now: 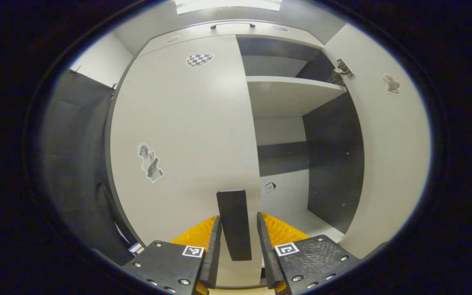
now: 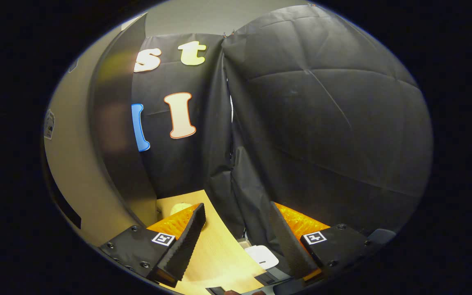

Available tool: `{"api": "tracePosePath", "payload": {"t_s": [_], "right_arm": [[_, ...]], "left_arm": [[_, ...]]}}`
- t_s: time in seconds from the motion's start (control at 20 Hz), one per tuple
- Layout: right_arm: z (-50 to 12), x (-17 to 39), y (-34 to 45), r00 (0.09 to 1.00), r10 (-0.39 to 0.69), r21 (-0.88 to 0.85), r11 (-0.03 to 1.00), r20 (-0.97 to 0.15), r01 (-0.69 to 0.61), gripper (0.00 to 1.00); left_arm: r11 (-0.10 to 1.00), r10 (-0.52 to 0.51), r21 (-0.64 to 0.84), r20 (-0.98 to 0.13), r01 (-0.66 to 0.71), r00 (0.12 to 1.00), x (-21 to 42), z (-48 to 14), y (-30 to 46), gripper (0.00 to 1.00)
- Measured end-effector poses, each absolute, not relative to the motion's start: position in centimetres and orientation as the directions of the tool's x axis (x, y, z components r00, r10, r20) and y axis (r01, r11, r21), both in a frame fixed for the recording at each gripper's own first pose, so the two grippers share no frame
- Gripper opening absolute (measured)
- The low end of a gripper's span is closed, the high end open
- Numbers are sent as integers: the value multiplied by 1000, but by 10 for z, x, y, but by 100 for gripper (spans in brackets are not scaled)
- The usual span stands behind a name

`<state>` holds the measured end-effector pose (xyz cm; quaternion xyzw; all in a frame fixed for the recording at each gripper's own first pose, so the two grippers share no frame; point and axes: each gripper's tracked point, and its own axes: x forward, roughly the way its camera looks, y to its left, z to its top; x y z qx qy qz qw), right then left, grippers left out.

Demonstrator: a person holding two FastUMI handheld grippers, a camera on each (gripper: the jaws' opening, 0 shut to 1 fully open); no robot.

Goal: Open the right door of the double-door shoe cabinet with the right hand, and open the left door with the left hand.

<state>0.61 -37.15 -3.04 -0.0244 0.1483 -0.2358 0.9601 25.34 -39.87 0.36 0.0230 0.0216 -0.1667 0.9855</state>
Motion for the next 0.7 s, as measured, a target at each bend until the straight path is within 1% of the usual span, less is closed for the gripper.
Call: {"api": "tracePosePath", "payload": {"t_s": [0.1, 0.15, 0.2, 0.35, 0.45, 0.5, 0.55, 0.6, 0.7], "right_arm": [[-30, 13, -371, 856, -441, -98, 897, -268, 432, 98], [-32, 16, -371, 861, -433, -93, 901, -268, 424, 98], [-32, 18, -371, 864, -427, -91, 904, -267, 418, 98], [-26, 23, -370, 879, -414, -75, 910, -235, 409, 98], [-23, 27, -368, 888, -402, -62, 915, -222, 398, 98], [-21, 29, -366, 892, -396, -60, 918, -217, 393, 98], [-20, 30, -364, 896, -390, -59, 921, -212, 386, 98], [-18, 32, -362, 900, -384, -58, 923, -207, 380, 98], [-16, 31, -356, 909, -368, -51, 929, -196, 366, 98]], "left_arm": [[949, -313, 15, -71, 315, 947, 262, 0, -397, 53], [950, -312, -10, -62, 312, 948, 260, 0, -397, 38], [951, -309, -21, -63, 308, 949, 261, -1, -397, 28], [956, -290, 20, -54, 291, 956, 260, -1, -399, 26], [957, -291, 0, -42, 291, 956, 261, -4, -399, 23], [954, -300, -30, -48, 299, 953, 261, -9, -398, 14], [951, -308, -42, -46, 307, 950, 261, -6, -397, 13], [950, -311, -34, -52, 309, 949, 261, -4, -398, 7], [949, -315, -33, -53, 314, 948, 258, -6, -397, 7]]}}
